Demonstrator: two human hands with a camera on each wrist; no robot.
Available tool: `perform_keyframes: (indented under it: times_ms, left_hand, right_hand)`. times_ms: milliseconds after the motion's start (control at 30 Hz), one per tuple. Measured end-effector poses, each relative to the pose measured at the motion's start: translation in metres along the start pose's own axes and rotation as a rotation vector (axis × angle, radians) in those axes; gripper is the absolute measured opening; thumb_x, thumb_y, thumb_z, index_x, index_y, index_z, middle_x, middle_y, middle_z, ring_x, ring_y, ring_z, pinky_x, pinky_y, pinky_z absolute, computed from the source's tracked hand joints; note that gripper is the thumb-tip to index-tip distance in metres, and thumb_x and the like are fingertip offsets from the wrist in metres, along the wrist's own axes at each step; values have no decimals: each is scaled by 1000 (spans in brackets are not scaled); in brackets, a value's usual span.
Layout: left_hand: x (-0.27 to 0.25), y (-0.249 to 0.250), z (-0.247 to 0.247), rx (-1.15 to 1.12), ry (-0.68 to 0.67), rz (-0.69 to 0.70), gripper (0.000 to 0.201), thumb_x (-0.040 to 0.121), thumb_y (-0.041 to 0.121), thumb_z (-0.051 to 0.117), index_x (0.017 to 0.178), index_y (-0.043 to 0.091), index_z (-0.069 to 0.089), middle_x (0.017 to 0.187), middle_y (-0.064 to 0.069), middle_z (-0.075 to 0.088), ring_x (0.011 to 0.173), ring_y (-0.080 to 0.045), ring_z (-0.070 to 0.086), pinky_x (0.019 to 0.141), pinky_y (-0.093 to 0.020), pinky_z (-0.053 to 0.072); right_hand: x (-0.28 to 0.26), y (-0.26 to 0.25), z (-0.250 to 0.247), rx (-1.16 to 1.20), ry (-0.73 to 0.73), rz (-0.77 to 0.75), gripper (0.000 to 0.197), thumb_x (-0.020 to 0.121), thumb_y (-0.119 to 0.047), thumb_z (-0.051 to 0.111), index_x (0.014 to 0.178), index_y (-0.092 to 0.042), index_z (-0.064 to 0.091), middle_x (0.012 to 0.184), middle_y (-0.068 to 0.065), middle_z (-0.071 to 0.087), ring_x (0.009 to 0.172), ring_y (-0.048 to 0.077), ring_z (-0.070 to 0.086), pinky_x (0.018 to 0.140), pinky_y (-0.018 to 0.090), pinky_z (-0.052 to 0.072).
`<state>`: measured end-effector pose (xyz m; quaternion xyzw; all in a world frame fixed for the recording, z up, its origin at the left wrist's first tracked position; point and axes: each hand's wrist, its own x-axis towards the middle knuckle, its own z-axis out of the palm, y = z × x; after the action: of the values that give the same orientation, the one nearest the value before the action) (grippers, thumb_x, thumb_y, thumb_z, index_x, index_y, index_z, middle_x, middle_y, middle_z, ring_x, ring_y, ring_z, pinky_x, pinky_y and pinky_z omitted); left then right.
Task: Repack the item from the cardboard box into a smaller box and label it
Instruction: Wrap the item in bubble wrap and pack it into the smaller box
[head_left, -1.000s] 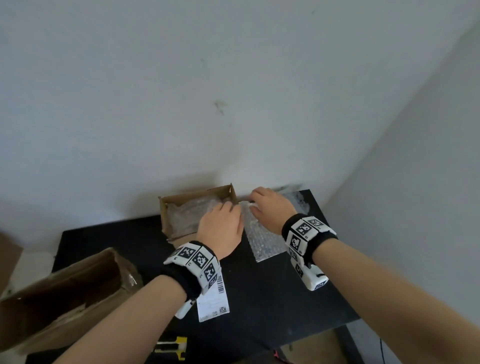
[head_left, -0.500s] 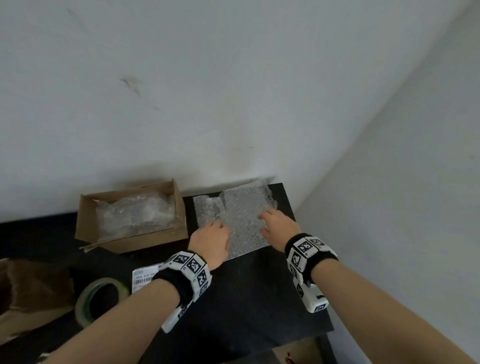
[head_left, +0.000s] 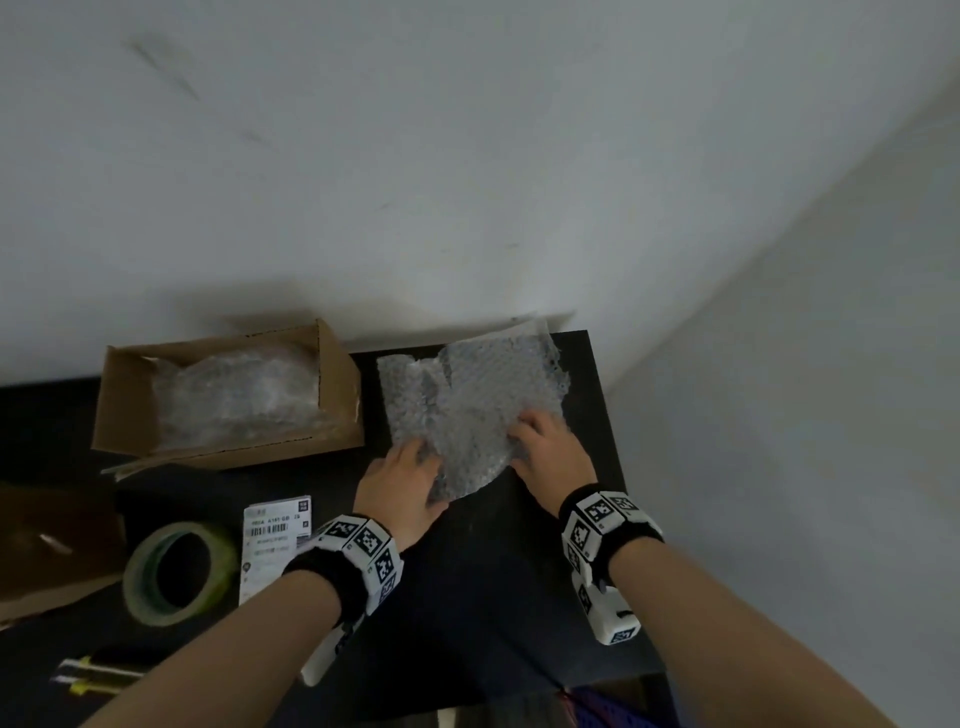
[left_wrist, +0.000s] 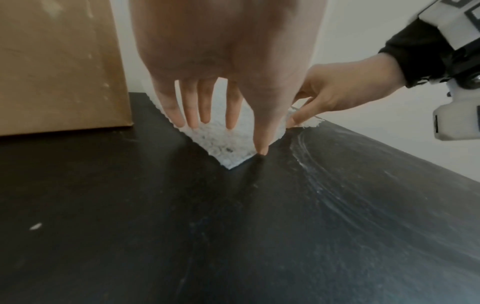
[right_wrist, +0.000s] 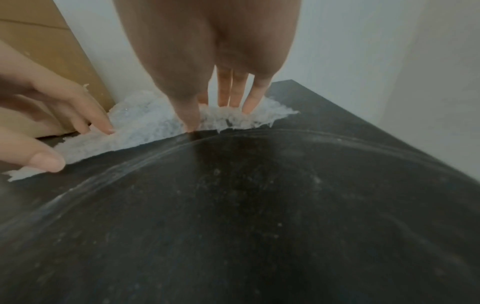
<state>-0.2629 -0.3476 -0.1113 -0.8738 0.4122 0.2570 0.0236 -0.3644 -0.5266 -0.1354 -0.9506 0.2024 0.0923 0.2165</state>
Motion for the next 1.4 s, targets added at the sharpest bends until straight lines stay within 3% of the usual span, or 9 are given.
perform_keyframes:
  times_ms: [367,467,600,700,867,933,1067,1200,1400]
  left_hand:
    - [4,27,-18,-48,187,65,79,78,71,48,137,21,32,137,-2,39,128,-21,37,103,-34,33]
    - [6,36,-35,-37,210,110,69,83,63,49,136,22,34,138,-3,40,127,-21,39,104,-34,35]
    - [8,44,-59,-45,269,159,37,93,42,46,124,21,45,125,-1,53,113,-19,51,89,-32,45]
    - [8,46,-75,-14,292,162,30,95,30,46,122,18,47,119,-3,56,104,-19,58,86,-33,49]
    - [0,47,-102,-81,350,216,45,85,57,52,114,23,47,103,7,58,90,-14,60,74,-29,48]
    - [-6,48,-111,-46,387,243,43,87,52,52,116,22,46,102,6,60,89,-16,62,70,-30,48]
    - [-13,38,-134,-156,424,217,22,98,25,39,114,14,48,93,-10,66,86,-30,64,69,-38,48]
    - [-23,11,-159,-225,414,197,19,98,21,40,106,13,55,92,-13,67,87,-32,62,75,-38,48]
    - [-41,-24,-179,-576,514,139,14,97,17,46,100,10,58,90,-11,66,80,-28,62,73,-36,50]
  right_hand:
    - [1,-6,-23,-10,79,-30,22,95,-21,46,110,-11,59,120,5,55,112,23,51,89,31,37]
    - [0,-13,-39,-37,93,-61,21,96,-24,46,109,-13,58,114,3,59,106,20,54,89,28,35]
    - [-2,-27,-66,-42,115,-89,27,96,-23,46,121,-14,53,120,4,61,110,19,56,97,28,36]
    - [-4,-34,-87,-60,158,-109,29,95,-24,50,121,-14,53,119,3,62,107,19,58,99,30,39]
    - [-10,-46,-120,-22,292,-121,22,92,-22,54,110,-10,58,105,5,66,96,22,61,87,32,45]
    - [-14,-53,-131,0,340,-142,23,92,-23,56,110,-9,58,103,7,67,94,23,61,85,31,44]
    - [-16,-65,-152,-41,397,-131,43,89,-36,59,126,-14,51,123,1,59,114,17,53,101,29,31]
    - [-17,-74,-164,-4,350,-87,62,87,-47,59,137,-16,40,137,2,48,125,19,45,107,33,28]
    - [-22,-95,-155,28,417,-62,72,86,-38,63,144,-13,27,147,5,33,134,21,35,110,35,29]
